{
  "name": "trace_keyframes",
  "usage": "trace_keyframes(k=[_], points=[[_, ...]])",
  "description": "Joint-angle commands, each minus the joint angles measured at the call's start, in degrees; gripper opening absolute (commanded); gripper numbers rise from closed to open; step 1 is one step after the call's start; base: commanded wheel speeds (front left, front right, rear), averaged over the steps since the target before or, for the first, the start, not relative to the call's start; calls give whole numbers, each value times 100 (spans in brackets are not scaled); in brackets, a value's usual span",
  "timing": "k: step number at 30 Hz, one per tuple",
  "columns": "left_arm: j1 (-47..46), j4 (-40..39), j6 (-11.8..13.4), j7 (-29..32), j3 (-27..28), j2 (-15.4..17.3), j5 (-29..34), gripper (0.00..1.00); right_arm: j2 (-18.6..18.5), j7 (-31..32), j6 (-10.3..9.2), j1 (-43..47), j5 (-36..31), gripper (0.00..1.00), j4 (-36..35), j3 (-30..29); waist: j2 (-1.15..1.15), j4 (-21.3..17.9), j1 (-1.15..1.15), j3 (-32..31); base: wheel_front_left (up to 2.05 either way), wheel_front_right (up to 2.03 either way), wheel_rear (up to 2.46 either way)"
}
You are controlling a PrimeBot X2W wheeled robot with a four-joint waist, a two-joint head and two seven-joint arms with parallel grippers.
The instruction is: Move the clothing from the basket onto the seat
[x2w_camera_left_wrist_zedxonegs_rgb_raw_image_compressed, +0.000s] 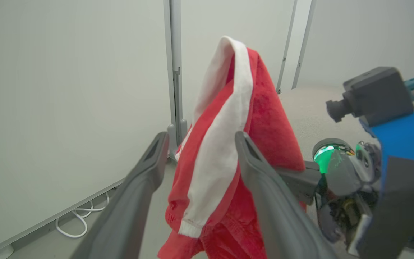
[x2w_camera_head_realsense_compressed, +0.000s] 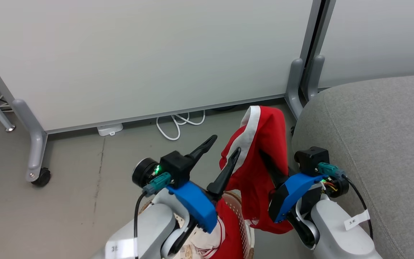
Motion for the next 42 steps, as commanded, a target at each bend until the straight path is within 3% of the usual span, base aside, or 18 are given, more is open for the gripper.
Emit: trace_keyframes(k=[1, 9, 16, 25, 31, 42], points=[[279, -207, -55, -25, 252, 110, 276, 100, -16, 2, 1, -80, -70, 0, -61, -42, 0, 9, 0, 34, 0, 0, 0], [1644, -1035, -434, -26, 1512, 272, 1332, 100, -22, 57, 1, 25, -311, 0, -207, -222, 0, 40, 0, 123, 0, 0, 0], [2434, -1334, -572, -27, 2474, 104, 1906, 100, -21, 122, 1, 166, -470, 0, -367, -406, 0, 71, 0, 168, 0, 0, 0], [2782, -1412, -649, -27, 2920, -68, 2248, 100, -20, 230, 1, 321, -539, 0, -554, -522, 0, 84, 0, 133, 0, 0, 0], [2815, -1463, -633, -27, 2863, -83, 2231, 100, -20, 294, 1, 393, -562, 0, -679, -546, 0, -22, 0, 145, 0, 0, 0], [2666, -1589, -635, -27, 2757, 11, 2176, 100, -17, 314, 1, 380, -559, 0, -865, -605, 0, -807, 0, 362, 0, 0, 0]])
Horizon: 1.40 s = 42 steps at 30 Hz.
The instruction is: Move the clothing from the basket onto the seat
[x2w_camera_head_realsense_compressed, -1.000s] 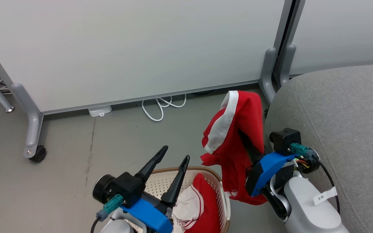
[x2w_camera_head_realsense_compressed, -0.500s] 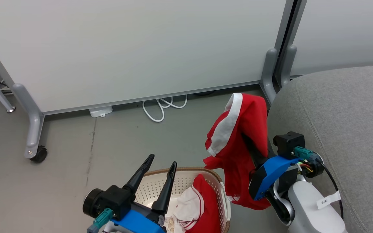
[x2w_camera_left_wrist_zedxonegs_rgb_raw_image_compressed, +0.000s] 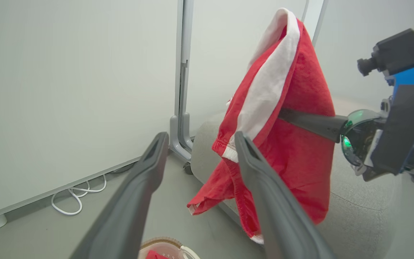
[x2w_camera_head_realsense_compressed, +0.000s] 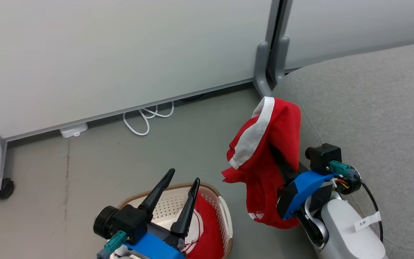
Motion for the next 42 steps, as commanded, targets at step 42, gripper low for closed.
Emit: trace_keyframes(k=[42], points=[[-228, 114, -5, -27, -25, 145, 65, 100, -14, -141, 1, -214, 226, 0, -107, -291, 0, -1804, 0, 529, 0, 0, 0]])
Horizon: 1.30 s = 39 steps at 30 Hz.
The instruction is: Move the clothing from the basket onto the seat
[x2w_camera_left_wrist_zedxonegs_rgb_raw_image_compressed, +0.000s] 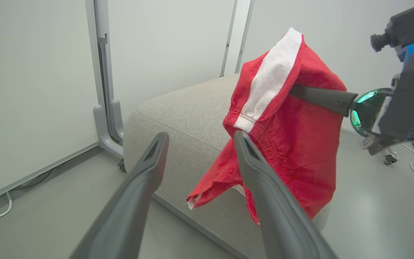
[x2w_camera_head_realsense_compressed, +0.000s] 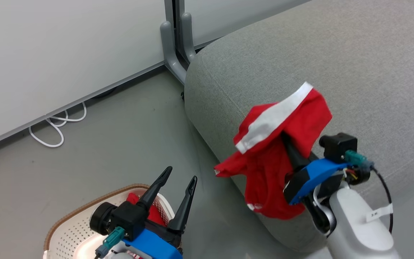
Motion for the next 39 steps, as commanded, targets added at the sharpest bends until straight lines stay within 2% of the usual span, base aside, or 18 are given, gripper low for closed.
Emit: trace_keyframes(k=[1, 8, 13, 20, 22, 26, 30, 34, 39], points=[[-122, -16, -5, -27, 30, 46, 56, 100, -10, -29, 3, -275, 60, 0, -55, -107, 0, 36, 0, 108, 0, 0, 0], [-352, -100, -5, -27, -79, 183, 108, 100, -112, 243, 2, -1308, 320, 0, -66, -906, 0, 252, 0, 579, 0, 0, 0], [-605, -219, -5, -27, -128, 297, 182, 100, -505, 245, 2, -1959, 353, 0, -58, -1545, 0, 432, 0, 1014, 0, 0, 0], [-1070, -414, -5, -27, -284, 537, 298, 100, -1266, -19, 2, -2867, 63, 0, 153, -2895, 0, 832, 0, 1866, 0, 0, 0], [-1177, -471, -5, -27, -310, 624, 349, 100, -1342, -113, 3, -3024, 6, 0, 231, -3221, 0, 911, 0, 2123, 0, 0, 0], [-1399, -698, -5, -27, -330, 765, 428, 100, -1395, -341, 3, -3223, -20, 0, 537, -3857, 0, 1048, 0, 2627, 0, 0, 0], [-1483, -945, -5, -27, -260, 868, 535, 100, -1256, -596, 2, -3293, -6, 0, 992, -4301, 0, 1088, 0, 2996, 0, 0, 0], [-1552, -1093, -5, -27, -254, 895, 640, 100, -1182, -775, 2, -3333, -59, 0, 1430, -4765, 0, 1142, 0, 3238, 0, 0, 0], [-1552, -1126, -5, -27, -230, 916, 654, 100, -1165, -848, 2, -3363, -179, 0, 1804, -5066, 0, 1170, 0, 3320, 0, 0, 0]])
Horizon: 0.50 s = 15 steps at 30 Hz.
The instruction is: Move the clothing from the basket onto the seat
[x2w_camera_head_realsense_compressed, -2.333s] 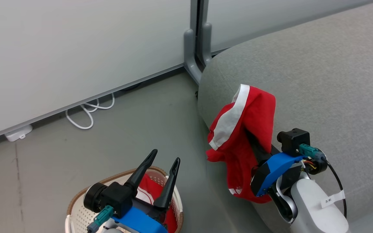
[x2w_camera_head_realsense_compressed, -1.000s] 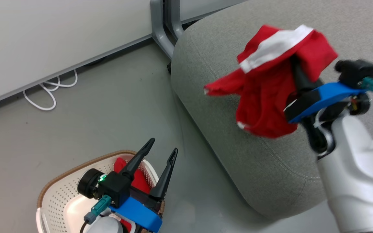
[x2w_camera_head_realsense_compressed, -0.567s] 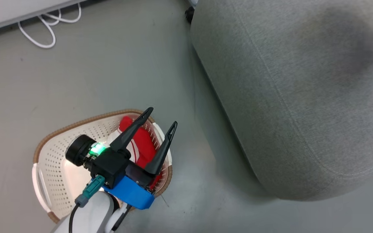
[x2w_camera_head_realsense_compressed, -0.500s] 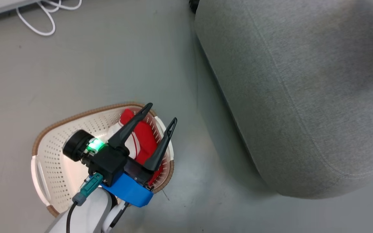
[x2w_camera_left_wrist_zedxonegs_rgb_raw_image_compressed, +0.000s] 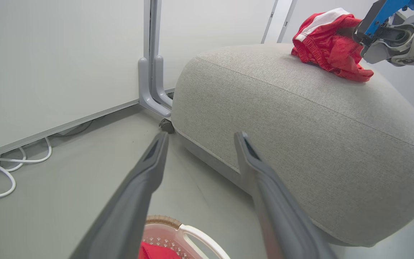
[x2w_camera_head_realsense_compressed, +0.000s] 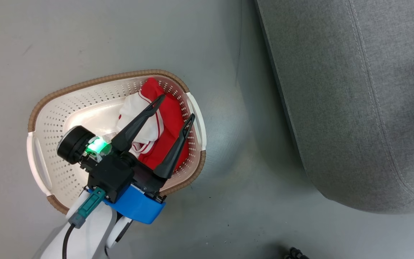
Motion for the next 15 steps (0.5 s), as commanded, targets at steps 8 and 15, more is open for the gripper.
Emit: trace_keyframes(k=[8, 15], points=[[-41, 61, -5, -27, 122, -25, -12, 100, 52, -44, 1, -42, -208, 100, 147, 35, 0, -26, -1, -65, 0, 0, 0], [-18, 127, -5, -27, 133, -103, -46, 100, -33, -46, 1, 40, -285, 100, 291, 114, 0, -2, -1, -234, 0, 0, 0]])
